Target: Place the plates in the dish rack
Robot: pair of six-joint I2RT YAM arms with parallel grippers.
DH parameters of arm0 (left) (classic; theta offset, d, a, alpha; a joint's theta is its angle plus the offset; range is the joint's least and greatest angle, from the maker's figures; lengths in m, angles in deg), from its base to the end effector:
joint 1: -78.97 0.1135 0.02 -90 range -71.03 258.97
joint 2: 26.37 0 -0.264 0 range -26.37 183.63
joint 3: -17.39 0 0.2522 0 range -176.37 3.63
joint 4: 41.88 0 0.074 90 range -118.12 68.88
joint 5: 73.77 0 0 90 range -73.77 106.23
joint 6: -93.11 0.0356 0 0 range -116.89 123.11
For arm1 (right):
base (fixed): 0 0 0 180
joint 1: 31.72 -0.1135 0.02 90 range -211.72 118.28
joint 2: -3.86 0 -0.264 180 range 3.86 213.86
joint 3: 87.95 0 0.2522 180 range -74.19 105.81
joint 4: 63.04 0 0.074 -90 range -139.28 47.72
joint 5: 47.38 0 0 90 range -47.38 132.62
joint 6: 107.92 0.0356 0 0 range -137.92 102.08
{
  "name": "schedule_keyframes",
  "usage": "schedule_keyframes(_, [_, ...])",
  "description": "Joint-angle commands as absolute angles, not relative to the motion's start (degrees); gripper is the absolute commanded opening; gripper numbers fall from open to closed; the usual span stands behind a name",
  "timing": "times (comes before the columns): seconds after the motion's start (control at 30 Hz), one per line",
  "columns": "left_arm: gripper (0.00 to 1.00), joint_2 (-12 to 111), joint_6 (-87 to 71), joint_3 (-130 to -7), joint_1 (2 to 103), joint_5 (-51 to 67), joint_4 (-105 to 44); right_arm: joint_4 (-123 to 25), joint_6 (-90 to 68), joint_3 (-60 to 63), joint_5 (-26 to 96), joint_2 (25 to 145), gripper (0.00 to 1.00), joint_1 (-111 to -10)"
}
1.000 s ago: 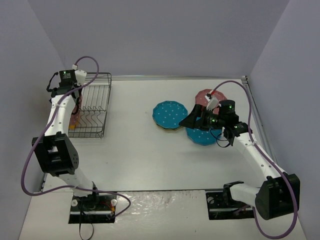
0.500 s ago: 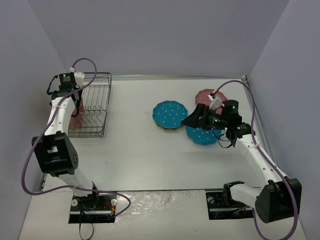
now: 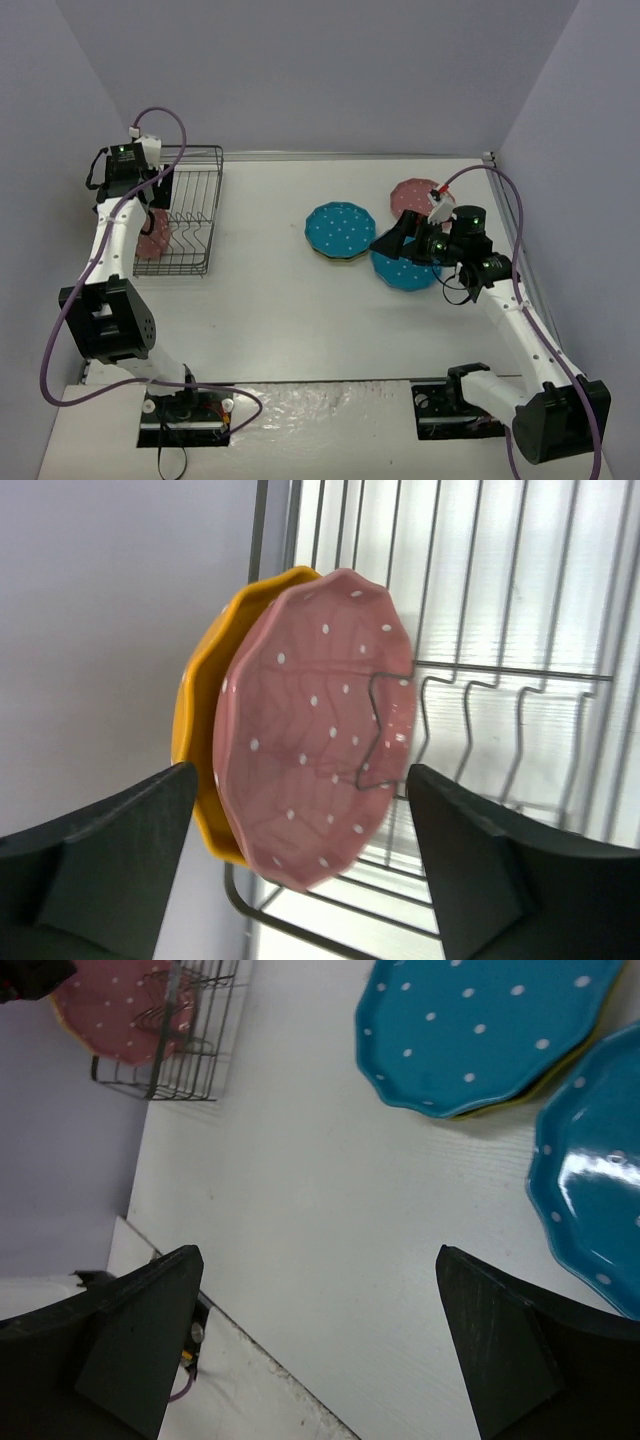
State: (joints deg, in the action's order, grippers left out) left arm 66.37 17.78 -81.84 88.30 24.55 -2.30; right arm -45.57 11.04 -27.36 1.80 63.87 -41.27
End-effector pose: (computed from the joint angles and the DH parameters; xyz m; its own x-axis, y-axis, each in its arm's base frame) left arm 0.3689 0.0658 0.3461 -0.5921 0.1567 -0.7905 -0.1345 0.9480 0.2886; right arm 0.2297 0.0622 0.3154 -0.6101 0.2689 -0.7453 -0.5108 0.5855 0.6295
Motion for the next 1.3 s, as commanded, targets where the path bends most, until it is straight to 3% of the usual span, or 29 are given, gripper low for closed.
schedule_keyframes(0.0, [0.86,59.00,10.55,-88.66,86.81,22.12,-0.42,-40.47,10.79,-24.44,15.88,62.05,1.00,-40.46])
schedule_keyframes(0.13, [0.97,56.93,5.43,-94.18,84.09,22.90,6.44,-33.47,11.98,-23.02,31.59,63.16,1.00,-40.31])
schedule_keyframes(0.37, [0.97,49.95,-8.14,-93.65,81.93,13.05,12.12,-27.90,16.49,-24.64,45.56,68.31,0.99,-38.87])
schedule_keyframes(0.53, [0.97,41.71,-16.27,-82.91,79.76,0.20,10.53,-28.71,19.45,-27.18,47.94,73.72,0.97,-36.87])
schedule_keyframes(0.8, [0.97,31.85,-18.30,-69.64,75.13,-0.81,10.96,-37.15,22.61,-33.65,44.69,78.96,0.86,-35.26])
schedule_keyframes(1.27, [0.97,32.16,-20.12,-66.48,73.49,-2.55,9.58,-48.75,27.23,-41.49,46.85,81.12,0.64,-34.41])
